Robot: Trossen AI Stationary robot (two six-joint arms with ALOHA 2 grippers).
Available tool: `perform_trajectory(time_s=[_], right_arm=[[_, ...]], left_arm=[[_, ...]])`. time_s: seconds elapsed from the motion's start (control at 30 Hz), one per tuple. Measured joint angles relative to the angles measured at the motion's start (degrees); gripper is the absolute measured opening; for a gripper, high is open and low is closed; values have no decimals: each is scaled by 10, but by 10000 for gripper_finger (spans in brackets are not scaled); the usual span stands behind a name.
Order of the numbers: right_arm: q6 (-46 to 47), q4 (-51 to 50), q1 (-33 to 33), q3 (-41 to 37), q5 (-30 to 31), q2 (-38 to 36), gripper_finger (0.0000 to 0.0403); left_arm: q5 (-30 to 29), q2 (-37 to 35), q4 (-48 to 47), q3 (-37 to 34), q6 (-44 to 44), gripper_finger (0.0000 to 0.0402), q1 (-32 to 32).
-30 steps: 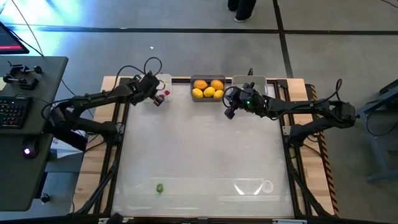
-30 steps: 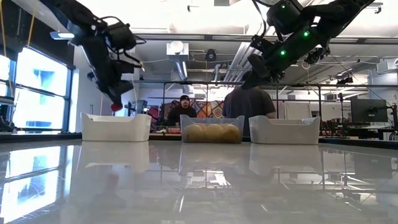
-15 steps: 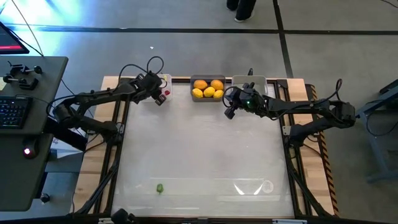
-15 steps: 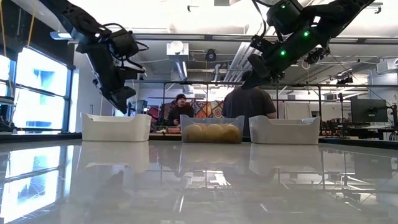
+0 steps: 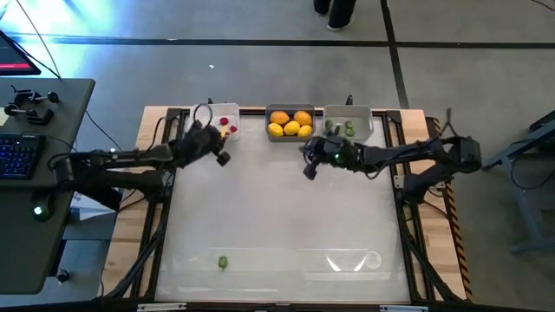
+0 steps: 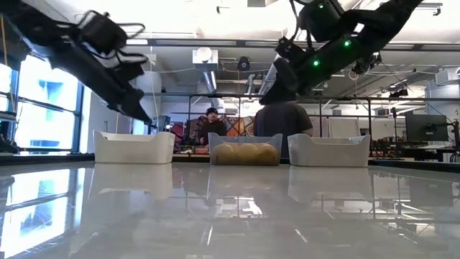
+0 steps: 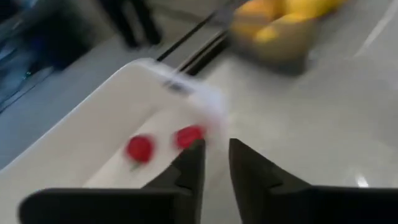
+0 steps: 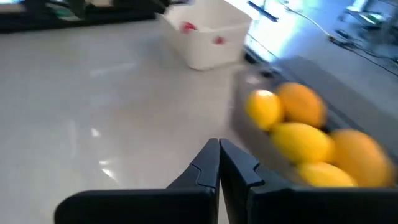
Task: Sort produce into baskets
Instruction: Put the green bell pepper into the gray bin
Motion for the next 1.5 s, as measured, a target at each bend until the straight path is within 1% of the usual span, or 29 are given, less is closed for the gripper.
perform_trajectory(time_s=[0.07, 0.13, 0.2, 0.33, 0.43, 0.57, 0.73, 0.9, 1.03, 1.1, 1.17, 1.3, 1.4, 1.5], right_arm=[[0, 35, 18, 0, -14, 21, 0], [1, 65, 35, 0, -49, 41, 0], [16, 102, 55, 0, -69, 60, 0], [28, 169, 100, 1, -74, 94, 0], [32, 171, 137, 23, -74, 122, 0], [59, 168, 190, 74, -60, 174, 0], [84, 166, 252, 150, -25, 258, 0], [90, 133, 296, 245, -22, 347, 0], [102, 92, 321, 331, -22, 412, 4], [108, 66, 330, 374, -23, 443, 18], [109, 46, 338, 418, -24, 473, 41], [122, 17, 350, 509, -27, 529, 108], [140, 4, 351, 570, -51, 568, 160], [155, 3, 348, 623, -54, 604, 202]], left_arm=[[14, -32, 25, -26, 5, 42, -32], [26, -61, 54, -50, 17, 27, -64], [37, -84, 87, -72, 27, 16, -90], [41, -111, 165, -107, 32, 8, -121], [41, -117, 189, -119, 39, 8, -132], [41, -117, 197, -119, 37, 8, -133], [42, -117, 222, -119, 39, 8, -133], [42, -117, 255, -119, 45, 8, -133], [42, -117, 256, -119, 37, 8, -133], [45, -117, 252, -119, 26, 8, -133], [53, -116, 248, -119, 17, 8, -133], [58, -116, 246, -119, 18, 8, -133], [56, -116, 245, -119, 35, 8, -133], [53, -116, 244, -119, 39, 8, -133]])
